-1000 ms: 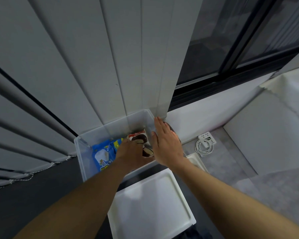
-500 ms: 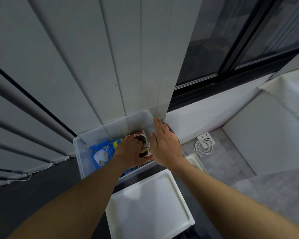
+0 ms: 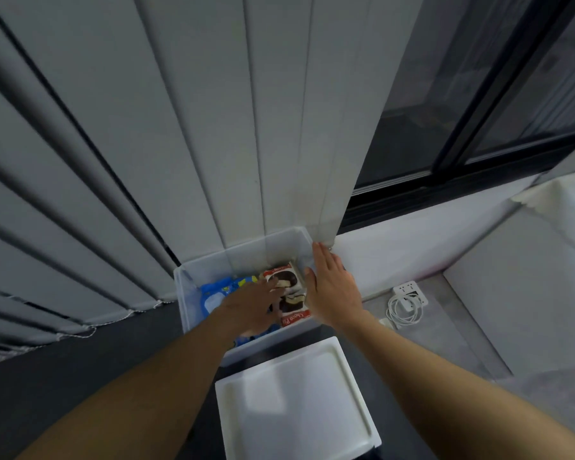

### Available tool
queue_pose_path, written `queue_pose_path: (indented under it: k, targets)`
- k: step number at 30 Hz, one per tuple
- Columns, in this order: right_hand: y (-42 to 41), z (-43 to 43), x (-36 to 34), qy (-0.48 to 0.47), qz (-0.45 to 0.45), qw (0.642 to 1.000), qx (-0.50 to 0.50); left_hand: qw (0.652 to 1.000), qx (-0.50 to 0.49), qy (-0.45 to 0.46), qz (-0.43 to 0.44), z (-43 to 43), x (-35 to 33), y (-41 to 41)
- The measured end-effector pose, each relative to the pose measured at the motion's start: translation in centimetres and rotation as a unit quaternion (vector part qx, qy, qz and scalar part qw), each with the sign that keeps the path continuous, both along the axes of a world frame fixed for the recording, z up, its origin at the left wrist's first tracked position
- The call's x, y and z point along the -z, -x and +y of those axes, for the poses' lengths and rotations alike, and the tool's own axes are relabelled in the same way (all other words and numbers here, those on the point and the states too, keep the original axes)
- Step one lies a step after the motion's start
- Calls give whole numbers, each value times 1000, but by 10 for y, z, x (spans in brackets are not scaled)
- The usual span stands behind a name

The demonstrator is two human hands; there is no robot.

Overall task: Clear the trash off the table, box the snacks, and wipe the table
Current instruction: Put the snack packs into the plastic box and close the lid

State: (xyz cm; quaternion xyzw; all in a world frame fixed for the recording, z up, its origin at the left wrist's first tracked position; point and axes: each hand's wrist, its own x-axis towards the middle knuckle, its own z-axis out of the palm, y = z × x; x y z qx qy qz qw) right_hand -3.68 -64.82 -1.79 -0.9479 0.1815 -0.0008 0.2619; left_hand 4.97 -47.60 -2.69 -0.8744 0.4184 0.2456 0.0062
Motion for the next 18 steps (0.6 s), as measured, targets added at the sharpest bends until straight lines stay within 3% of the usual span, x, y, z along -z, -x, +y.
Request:
queue_pose_path:
  k: [5,10,18]
  targets:
    - [1,2,-17,44,52,997,-35,995,-60,63,-57,27,-32,5]
    - [-2,31,-44,111,22,990,-85,982,-122,82,-117,76,-60,20]
    - [5,104,-75,110,-8,979,-169,950,-257,82,-160,168,-80,65]
